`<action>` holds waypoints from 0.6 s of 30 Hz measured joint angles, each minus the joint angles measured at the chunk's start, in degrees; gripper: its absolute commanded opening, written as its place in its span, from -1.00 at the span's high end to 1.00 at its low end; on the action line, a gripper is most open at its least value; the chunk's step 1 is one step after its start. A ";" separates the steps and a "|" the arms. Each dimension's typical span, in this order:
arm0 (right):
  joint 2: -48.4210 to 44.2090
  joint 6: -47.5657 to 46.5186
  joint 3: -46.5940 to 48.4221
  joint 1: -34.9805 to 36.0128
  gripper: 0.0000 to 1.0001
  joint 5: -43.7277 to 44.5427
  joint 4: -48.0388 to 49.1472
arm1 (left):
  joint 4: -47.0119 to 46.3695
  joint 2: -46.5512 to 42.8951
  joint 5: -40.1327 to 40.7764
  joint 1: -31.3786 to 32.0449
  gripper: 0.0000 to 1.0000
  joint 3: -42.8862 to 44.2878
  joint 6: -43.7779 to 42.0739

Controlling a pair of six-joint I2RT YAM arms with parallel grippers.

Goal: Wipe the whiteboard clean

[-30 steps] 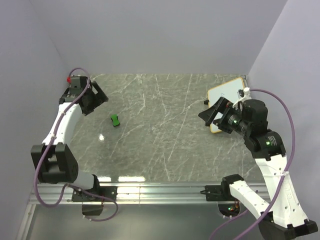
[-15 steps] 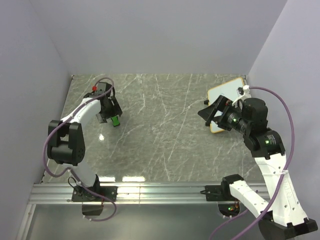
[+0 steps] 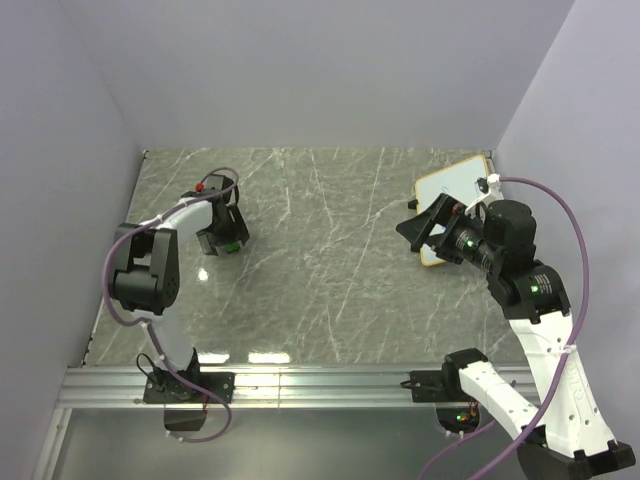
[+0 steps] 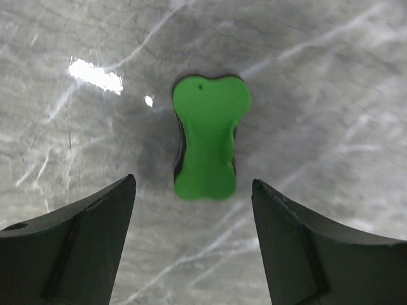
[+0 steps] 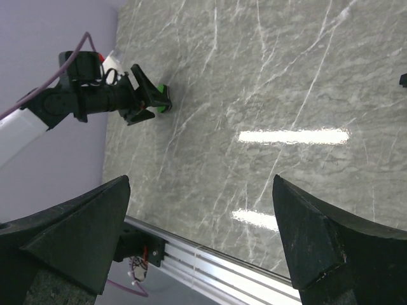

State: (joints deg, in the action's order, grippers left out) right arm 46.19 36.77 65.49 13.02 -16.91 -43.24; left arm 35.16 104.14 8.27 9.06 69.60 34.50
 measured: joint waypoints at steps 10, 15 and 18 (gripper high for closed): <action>0.02 -0.04 -0.04 0.00 -0.99 0.94 0.00 | -1.57 3.52 1.11 -0.02 -0.39 1.88 -0.87; 0.44 -0.24 -0.04 0.00 -0.99 1.11 0.00 | -1.92 3.85 1.70 0.00 0.00 1.99 -0.94; 0.92 -0.35 -0.04 0.00 -0.99 1.22 0.00 | -1.84 4.39 2.25 -0.02 0.27 2.64 -1.14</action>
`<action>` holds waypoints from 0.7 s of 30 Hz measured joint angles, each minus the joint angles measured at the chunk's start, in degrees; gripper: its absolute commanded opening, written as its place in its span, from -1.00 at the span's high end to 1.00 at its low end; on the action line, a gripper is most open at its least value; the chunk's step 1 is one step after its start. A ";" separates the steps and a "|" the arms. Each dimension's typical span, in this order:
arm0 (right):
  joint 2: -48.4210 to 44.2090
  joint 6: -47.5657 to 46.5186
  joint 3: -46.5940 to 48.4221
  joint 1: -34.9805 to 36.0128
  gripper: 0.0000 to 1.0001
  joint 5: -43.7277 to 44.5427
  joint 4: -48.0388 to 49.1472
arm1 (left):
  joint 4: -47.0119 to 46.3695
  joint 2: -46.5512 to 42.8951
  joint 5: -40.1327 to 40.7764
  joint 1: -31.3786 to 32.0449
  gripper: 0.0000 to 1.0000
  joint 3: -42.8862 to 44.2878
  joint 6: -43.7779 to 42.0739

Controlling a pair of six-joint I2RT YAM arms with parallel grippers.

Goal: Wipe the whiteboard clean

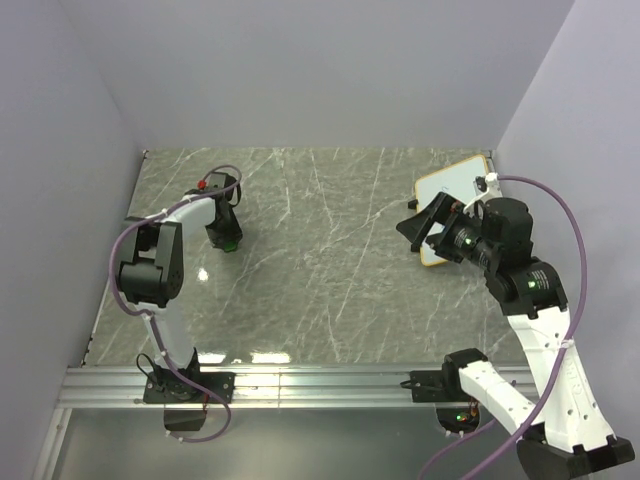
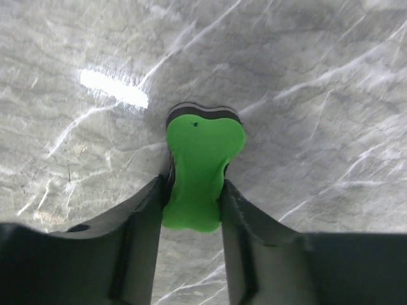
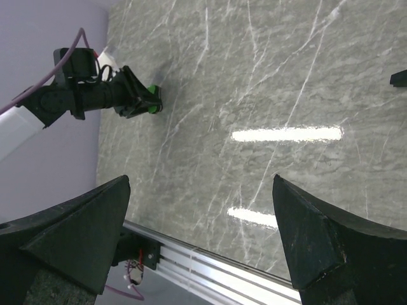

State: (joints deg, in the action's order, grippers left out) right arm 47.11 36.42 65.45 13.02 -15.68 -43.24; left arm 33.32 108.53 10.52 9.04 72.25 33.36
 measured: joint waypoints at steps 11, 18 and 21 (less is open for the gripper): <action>10.78 -0.74 9.27 -4.74 -0.99 12.50 -7.54 | 0.17 0.57 -0.20 0.07 0.99 1.38 0.15; 26.86 2.14 21.53 -14.45 -0.99 19.52 -9.86 | 0.96 -0.28 -3.74 0.09 0.99 1.86 0.46; 32.30 4.15 24.63 -19.28 -0.99 21.35 -10.51 | 1.90 -2.54 -5.31 0.35 0.99 1.86 0.52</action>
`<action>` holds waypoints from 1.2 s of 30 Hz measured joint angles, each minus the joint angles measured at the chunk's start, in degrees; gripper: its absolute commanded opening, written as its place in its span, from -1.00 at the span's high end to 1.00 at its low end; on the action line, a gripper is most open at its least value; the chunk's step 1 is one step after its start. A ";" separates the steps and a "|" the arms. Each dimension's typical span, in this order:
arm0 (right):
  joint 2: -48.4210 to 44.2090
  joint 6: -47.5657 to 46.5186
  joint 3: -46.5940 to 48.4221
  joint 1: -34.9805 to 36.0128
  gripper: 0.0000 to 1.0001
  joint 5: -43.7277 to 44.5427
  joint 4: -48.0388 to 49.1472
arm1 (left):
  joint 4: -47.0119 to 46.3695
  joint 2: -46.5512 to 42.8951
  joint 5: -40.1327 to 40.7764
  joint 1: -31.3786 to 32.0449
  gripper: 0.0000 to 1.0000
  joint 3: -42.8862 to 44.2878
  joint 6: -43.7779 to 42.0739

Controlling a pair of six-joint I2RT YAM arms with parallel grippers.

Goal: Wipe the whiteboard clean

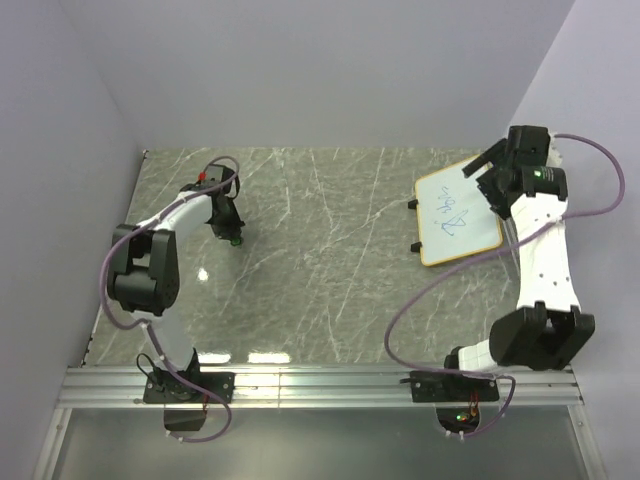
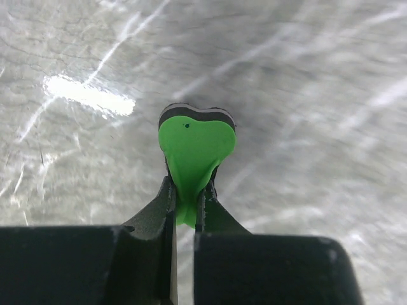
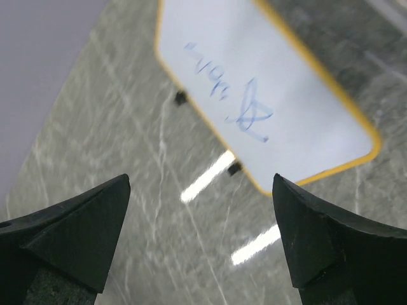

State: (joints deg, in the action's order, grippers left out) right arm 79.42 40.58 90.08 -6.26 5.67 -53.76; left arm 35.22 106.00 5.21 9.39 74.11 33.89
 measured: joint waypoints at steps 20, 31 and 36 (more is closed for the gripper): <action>8.07 -2.51 -10.01 -11.72 -0.94 5.40 11.34 | -1.75 -14.53 -2.78 0.59 0.99 -13.42 1.29; 10.03 -5.64 -16.68 -13.51 -0.78 -8.79 25.16 | -2.73 -17.38 -2.56 0.59 0.99 -15.63 1.31; 11.85 -7.52 -16.57 -13.73 -0.68 -9.84 27.08 | -2.71 -17.55 -2.14 0.59 0.99 -15.93 1.27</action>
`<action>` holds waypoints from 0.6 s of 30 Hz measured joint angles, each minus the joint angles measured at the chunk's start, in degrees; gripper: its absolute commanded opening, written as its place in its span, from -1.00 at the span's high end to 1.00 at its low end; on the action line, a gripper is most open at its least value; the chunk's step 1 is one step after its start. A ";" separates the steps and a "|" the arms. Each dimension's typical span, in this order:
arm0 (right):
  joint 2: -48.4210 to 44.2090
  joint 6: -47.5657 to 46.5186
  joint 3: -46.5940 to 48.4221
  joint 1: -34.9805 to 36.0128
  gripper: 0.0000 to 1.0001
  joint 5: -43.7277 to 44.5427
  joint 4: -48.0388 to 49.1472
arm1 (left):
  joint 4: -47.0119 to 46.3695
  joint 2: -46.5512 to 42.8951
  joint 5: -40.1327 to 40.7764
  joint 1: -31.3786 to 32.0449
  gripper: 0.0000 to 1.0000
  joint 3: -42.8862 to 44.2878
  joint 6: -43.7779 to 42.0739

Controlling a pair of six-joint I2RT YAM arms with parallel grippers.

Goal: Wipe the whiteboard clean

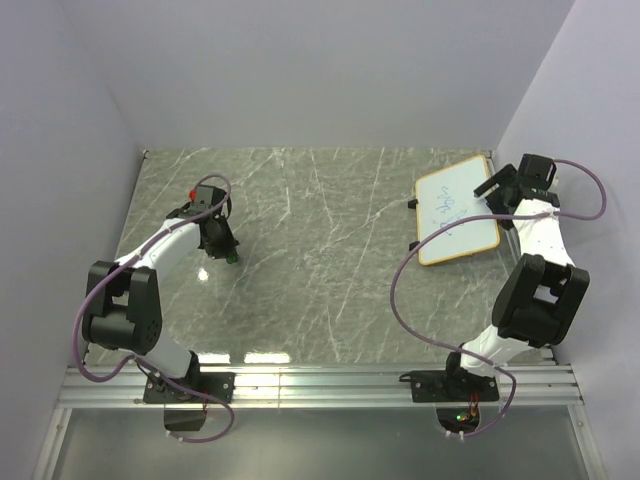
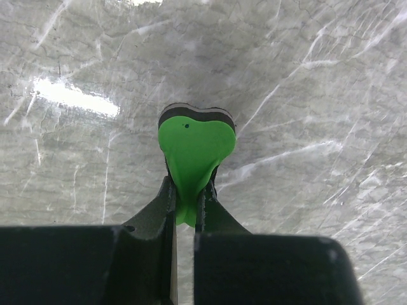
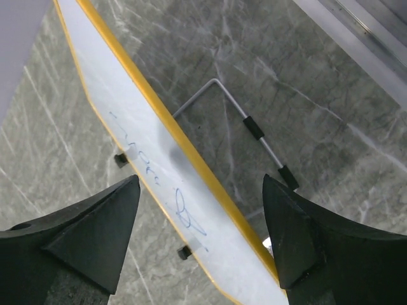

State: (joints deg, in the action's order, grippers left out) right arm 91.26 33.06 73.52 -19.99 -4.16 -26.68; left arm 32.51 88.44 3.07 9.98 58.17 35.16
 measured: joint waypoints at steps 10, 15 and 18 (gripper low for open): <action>1.49 -3.69 -5.01 -0.26 0.19 -3.93 5.44 | 0.09 0.00 0.28 0.00 0.99 0.00 0.00; 0.39 -2.86 -6.29 0.02 0.86 -11.10 10.49 | 0.13 -0.02 0.33 0.00 0.99 0.00 0.02; -0.96 -1.64 -7.41 0.81 1.00 -14.56 13.70 | 0.13 -0.07 0.26 0.00 0.99 0.00 0.07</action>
State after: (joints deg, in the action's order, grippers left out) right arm 90.30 31.42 66.11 -19.18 -18.72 -12.97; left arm 32.64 88.38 3.33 9.98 58.17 35.22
